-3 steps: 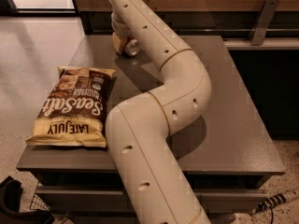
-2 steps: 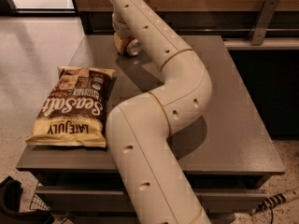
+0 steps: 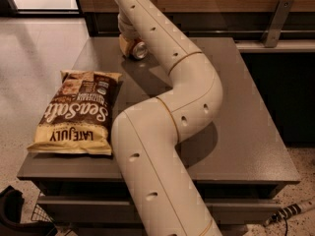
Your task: Place coke can upright
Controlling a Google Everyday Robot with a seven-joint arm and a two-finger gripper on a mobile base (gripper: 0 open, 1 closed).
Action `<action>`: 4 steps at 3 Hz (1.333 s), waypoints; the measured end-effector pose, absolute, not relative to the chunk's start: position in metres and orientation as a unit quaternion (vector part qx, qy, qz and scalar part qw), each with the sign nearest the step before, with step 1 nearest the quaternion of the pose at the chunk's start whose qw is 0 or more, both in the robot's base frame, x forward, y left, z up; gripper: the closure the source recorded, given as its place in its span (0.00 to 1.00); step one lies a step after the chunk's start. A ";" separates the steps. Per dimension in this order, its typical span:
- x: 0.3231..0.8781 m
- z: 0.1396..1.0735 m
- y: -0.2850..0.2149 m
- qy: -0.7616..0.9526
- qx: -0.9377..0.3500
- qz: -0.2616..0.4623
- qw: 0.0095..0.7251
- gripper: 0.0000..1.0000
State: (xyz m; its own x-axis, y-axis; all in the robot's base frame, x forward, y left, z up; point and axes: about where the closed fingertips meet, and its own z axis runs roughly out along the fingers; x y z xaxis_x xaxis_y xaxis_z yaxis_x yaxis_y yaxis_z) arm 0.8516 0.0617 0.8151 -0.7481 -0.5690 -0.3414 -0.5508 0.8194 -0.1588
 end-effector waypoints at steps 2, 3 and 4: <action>0.849 0.842 0.048 0.936 -0.286 -0.050 0.201 1.00; 0.846 0.854 0.041 0.936 -0.280 -0.063 0.203 1.00; 0.843 0.867 0.035 0.936 -0.274 -0.074 0.206 1.00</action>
Offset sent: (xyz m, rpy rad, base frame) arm -0.0317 -0.0287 0.0463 -0.0680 -0.0558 -0.0661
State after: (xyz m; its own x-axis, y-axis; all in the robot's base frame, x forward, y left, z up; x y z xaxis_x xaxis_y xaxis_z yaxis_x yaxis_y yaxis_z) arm 0.8434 0.0348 0.8666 -0.7649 -0.5439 -0.3451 -0.4829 0.8387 -0.2516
